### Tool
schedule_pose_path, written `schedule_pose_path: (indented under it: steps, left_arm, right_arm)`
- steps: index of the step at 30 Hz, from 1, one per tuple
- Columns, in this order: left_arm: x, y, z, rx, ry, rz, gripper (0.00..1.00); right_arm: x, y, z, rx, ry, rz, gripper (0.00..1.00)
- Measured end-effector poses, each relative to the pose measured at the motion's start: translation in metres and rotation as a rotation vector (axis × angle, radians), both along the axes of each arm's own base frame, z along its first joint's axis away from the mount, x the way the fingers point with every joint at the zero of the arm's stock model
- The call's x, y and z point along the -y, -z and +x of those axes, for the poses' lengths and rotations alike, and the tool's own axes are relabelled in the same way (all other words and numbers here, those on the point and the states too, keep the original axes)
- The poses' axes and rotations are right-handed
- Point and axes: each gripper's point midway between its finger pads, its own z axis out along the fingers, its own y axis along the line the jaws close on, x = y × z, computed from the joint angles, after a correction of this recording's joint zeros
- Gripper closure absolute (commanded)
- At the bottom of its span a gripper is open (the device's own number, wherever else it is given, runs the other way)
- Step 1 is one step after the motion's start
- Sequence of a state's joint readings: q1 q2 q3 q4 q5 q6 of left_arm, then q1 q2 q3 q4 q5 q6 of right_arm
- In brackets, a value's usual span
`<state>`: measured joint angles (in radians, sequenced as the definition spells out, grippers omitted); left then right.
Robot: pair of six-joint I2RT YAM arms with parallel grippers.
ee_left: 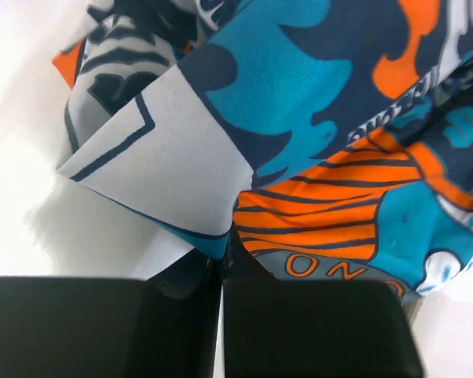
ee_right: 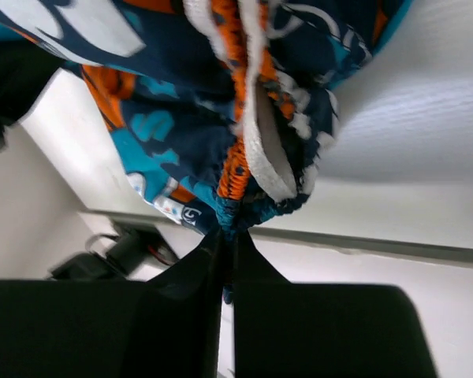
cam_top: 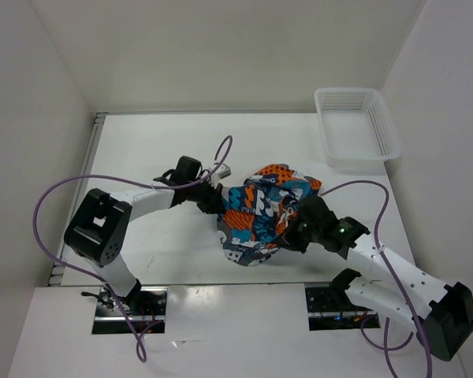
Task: Fold and stack the shorts
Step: Flatten the shorts out
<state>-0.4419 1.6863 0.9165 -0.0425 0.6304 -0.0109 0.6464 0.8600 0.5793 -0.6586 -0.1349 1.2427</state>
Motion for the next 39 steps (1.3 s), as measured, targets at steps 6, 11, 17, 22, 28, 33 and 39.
schedule_pose_path:
  steps: [6,11,17,22,28,33,39]
  left_arm:
    - [-0.002,-0.033,0.034,0.058,-0.044,-0.008,1.00]
    - [-0.031,-0.139,0.119,0.237,-0.210,-0.007,1.00]
    - [-0.097,-0.306,0.174,0.576,-0.404,-0.084,1.00]
    - [-0.106,-0.388,0.127,0.735,-0.401,-0.149,0.84]
    - [-0.131,-0.315,0.105,0.574,-0.421,-0.096,0.06]
    - [-0.142,-0.167,0.132,0.208,-0.460,0.036,0.13]
    - [-0.170,-0.094,0.051,-0.021,-0.528,0.146,0.86]
  right_arm:
    - [-0.014,-0.021,0.038,0.054,-0.012,-0.043,1.00]
    - [-0.029,-0.118,0.158,0.298,0.004,-0.070,1.00]
    - [-0.040,-0.321,0.240,0.807,0.008,0.001,1.00]
    - [-0.027,-0.353,0.201,0.920,-0.010,0.031,1.00]
    - [0.016,-0.177,0.138,0.588,0.040,-0.037,0.96]
    - [0.055,-0.047,0.138,0.257,0.122,-0.163,0.41]
    - [0.063,-0.016,0.133,0.183,0.103,-0.213,0.16]
